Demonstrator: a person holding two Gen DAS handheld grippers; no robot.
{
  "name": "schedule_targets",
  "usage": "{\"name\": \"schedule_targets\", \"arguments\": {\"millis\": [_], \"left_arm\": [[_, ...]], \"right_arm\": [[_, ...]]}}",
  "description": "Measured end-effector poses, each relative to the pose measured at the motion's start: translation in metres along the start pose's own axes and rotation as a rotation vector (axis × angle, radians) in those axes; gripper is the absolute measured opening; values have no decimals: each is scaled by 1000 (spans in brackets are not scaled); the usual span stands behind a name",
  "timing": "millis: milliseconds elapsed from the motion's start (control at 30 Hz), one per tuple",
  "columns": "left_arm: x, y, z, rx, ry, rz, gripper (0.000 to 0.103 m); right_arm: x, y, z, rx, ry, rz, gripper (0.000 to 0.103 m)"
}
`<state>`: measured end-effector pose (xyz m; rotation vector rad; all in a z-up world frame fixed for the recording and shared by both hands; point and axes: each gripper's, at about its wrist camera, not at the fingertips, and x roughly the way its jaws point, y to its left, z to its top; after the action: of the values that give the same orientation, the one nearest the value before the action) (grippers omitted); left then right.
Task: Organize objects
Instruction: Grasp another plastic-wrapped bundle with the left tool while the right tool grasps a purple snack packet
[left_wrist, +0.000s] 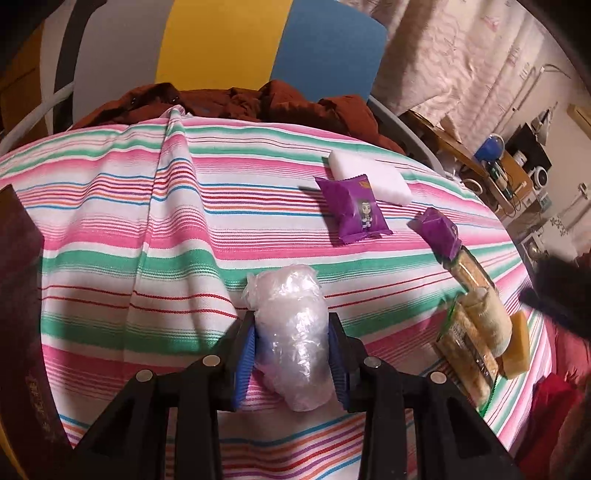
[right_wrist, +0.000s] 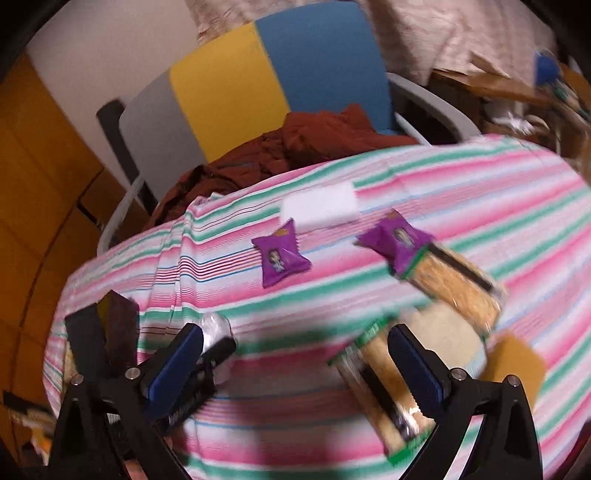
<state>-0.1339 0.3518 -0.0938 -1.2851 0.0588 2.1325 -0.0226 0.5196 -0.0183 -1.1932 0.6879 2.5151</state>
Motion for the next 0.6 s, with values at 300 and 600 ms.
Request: {"name": "schedule_targets", "arguments": {"millis": [300, 600], "left_arm": [[0, 4, -2, -3, -29, -27, 36], [1, 9, -2, -19, -46, -56, 36]], "right_arm": [[92, 27, 53, -170, 160, -38, 81], [151, 38, 60, -258, 227, -123, 40]]}}
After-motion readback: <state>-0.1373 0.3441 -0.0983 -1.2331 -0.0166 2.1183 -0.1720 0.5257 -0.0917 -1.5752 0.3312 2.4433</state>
